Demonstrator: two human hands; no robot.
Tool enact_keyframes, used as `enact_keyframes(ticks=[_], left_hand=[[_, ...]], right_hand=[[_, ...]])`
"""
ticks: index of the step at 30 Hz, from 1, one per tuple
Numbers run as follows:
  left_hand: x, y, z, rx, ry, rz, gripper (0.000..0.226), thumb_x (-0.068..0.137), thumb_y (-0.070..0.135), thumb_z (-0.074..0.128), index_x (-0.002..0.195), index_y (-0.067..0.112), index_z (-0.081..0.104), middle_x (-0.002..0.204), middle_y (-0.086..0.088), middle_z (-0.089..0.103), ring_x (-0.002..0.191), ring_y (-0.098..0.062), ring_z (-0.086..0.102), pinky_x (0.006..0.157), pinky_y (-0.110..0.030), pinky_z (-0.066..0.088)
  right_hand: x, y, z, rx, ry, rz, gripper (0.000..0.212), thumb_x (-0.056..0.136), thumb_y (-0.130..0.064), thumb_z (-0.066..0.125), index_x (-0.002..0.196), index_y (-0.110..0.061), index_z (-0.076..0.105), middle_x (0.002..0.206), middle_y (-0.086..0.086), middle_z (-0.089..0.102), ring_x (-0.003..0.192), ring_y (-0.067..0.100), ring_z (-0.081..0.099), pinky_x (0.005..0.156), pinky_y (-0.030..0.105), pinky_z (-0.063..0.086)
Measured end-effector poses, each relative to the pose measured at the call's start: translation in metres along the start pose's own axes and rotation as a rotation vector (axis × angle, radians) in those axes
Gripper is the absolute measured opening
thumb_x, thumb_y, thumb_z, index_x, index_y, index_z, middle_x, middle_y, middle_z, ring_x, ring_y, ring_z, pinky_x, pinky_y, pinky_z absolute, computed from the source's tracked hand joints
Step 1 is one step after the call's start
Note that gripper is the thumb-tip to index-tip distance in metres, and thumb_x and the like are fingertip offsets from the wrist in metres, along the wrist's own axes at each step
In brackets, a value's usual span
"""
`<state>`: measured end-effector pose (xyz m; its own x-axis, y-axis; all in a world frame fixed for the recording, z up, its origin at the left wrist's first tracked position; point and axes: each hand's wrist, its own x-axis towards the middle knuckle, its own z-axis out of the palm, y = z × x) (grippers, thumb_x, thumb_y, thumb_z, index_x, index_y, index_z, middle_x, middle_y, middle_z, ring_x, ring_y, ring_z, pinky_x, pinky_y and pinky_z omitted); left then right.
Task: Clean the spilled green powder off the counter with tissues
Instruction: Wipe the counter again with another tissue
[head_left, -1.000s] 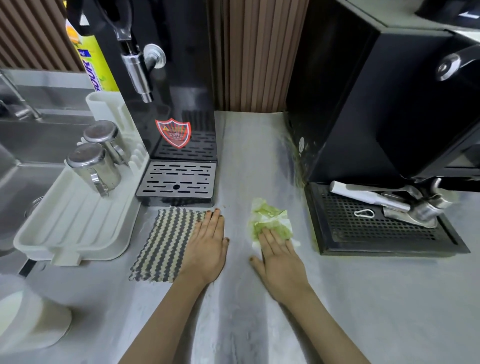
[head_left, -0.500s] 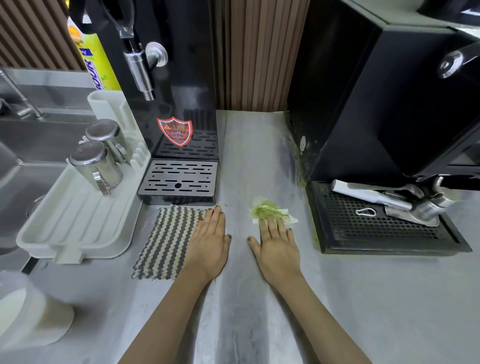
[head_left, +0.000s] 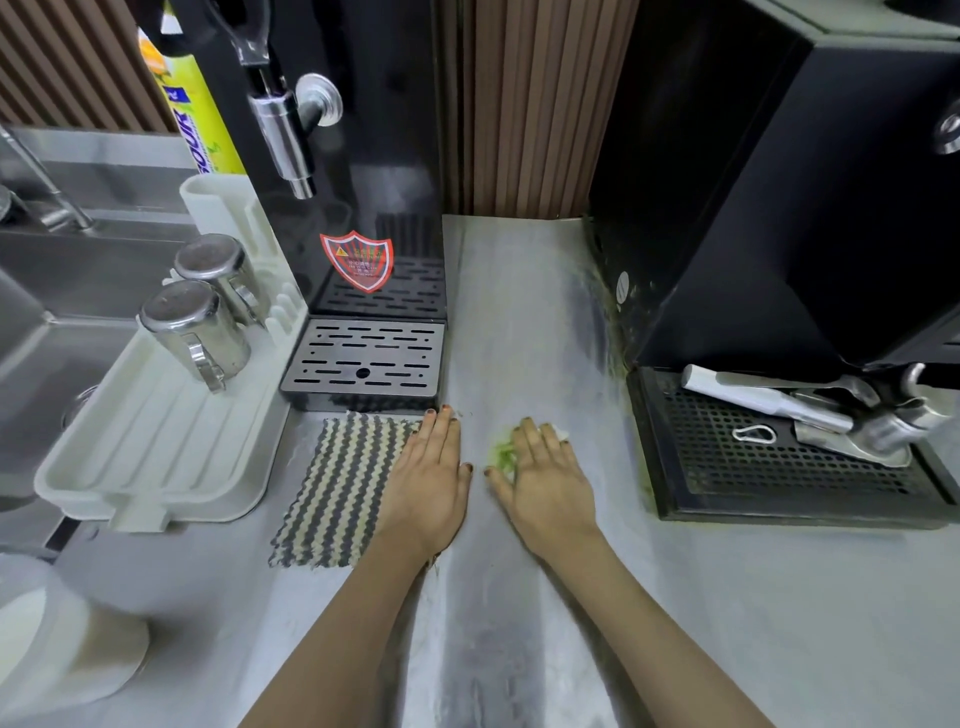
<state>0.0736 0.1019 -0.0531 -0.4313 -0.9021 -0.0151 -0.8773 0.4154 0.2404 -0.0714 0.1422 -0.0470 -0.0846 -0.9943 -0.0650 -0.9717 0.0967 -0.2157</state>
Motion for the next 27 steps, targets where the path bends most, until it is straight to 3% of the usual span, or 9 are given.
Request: enact_keyframes(ticks=[4, 6, 12, 15, 18, 20, 22, 24, 27], left_hand=[[-0.001, 0.000, 0.000, -0.020, 0.016, -0.007, 0.074, 0.081, 0.045, -0.011, 0.146, 0.011, -0.001, 0.154, 0.001, -0.010, 0.135, -0.005, -0.018, 0.112, -0.026, -0.008], [-0.001, 0.000, 0.000, -0.028, 0.019, -0.016, 0.073, 0.081, 0.045, -0.010, 0.146, 0.011, -0.001, 0.154, 0.001, -0.009, 0.135, -0.005, -0.018, 0.112, -0.026, -0.008], [-0.001, 0.000, -0.001, -0.042, 0.013, -0.025, 0.073, 0.082, 0.045, -0.009, 0.146, 0.011, -0.001, 0.154, 0.001, -0.009, 0.136, -0.006, -0.018, 0.112, -0.025, -0.008], [0.000, 0.000, -0.002, -0.047, 0.016, -0.037, 0.073, 0.081, 0.045, -0.010, 0.146, 0.012, -0.002, 0.153, 0.002, -0.013, 0.135, -0.006, -0.021, 0.111, -0.025, -0.010], [-0.001, 0.000, -0.001, -0.058, 0.016, -0.037, 0.072, 0.081, 0.045, -0.010, 0.146, 0.013, -0.003, 0.149, 0.005, -0.017, 0.135, -0.007, -0.021, 0.111, -0.025, -0.012], [-0.001, 0.000, -0.001, -0.058, 0.021, -0.041, 0.071, 0.082, 0.044, -0.010, 0.145, 0.013, -0.003, 0.148, 0.006, -0.018, 0.135, -0.007, -0.021, 0.110, -0.024, -0.012], [0.000, -0.001, 0.000, -0.056, 0.028, -0.043, 0.070, 0.083, 0.044, -0.009, 0.145, 0.014, -0.003, 0.148, 0.007, -0.017, 0.136, -0.007, -0.021, 0.110, -0.024, -0.012], [-0.001, 0.000, 0.000, -0.060, 0.028, -0.044, 0.069, 0.084, 0.043, -0.007, 0.145, 0.013, -0.002, 0.149, 0.006, -0.015, 0.136, -0.008, -0.020, 0.110, -0.024, -0.012], [0.000, 0.000, 0.000, -0.055, 0.027, -0.049, 0.067, 0.083, 0.043, -0.008, 0.144, 0.014, -0.006, 0.149, 0.005, -0.018, 0.136, -0.009, -0.022, 0.110, -0.025, -0.012]], right_hand=[[0.051, 0.035, -0.010, -0.034, 0.001, 0.296, 0.073, 0.095, -0.053, 0.010, 0.145, -0.001, 0.010, 0.155, 0.014, 0.011, 0.143, 0.028, 0.009, 0.118, 0.039, 0.006], [0.091, 0.040, -0.016, 0.032, 0.001, 0.348, 0.068, 0.097, -0.047, 0.016, 0.144, 0.001, 0.013, 0.154, 0.016, 0.013, 0.142, 0.029, 0.009, 0.118, 0.040, 0.005], [0.054, 0.001, -0.008, 0.107, -0.041, -0.059, 0.057, 0.098, -0.042, 0.023, 0.145, -0.010, 0.021, 0.155, 0.007, 0.015, 0.143, 0.022, 0.011, 0.117, 0.035, 0.005], [0.059, 0.031, -0.009, 0.046, 0.053, 0.141, 0.063, 0.095, -0.047, 0.014, 0.144, -0.008, 0.023, 0.154, 0.009, 0.020, 0.141, 0.025, 0.018, 0.116, 0.039, 0.010], [0.130, 0.054, -0.019, 0.057, 0.093, 0.376, 0.064, 0.097, -0.041, 0.012, 0.143, 0.003, 0.016, 0.153, 0.018, 0.016, 0.141, 0.031, 0.015, 0.116, 0.042, 0.007], [0.182, 0.056, -0.025, 0.142, 0.078, 0.417, 0.062, 0.097, -0.036, 0.012, 0.140, 0.007, 0.021, 0.150, 0.022, 0.020, 0.139, 0.034, 0.018, 0.117, 0.043, 0.009], [0.212, 0.040, -0.024, 0.194, 0.044, 0.337, 0.056, 0.097, -0.032, 0.016, 0.134, 0.007, 0.032, 0.144, 0.024, 0.031, 0.134, 0.033, 0.027, 0.115, 0.041, 0.015], [0.204, 0.015, -0.016, 0.203, -0.017, 0.103, 0.045, 0.099, -0.026, 0.022, 0.130, 0.002, 0.038, 0.141, 0.020, 0.036, 0.131, 0.030, 0.031, 0.114, 0.037, 0.018], [0.148, 0.002, -0.001, 0.140, -0.031, -0.149, 0.042, 0.098, -0.019, 0.025, 0.137, -0.004, 0.033, 0.149, 0.012, 0.028, 0.137, 0.026, 0.023, 0.117, 0.036, 0.013]])
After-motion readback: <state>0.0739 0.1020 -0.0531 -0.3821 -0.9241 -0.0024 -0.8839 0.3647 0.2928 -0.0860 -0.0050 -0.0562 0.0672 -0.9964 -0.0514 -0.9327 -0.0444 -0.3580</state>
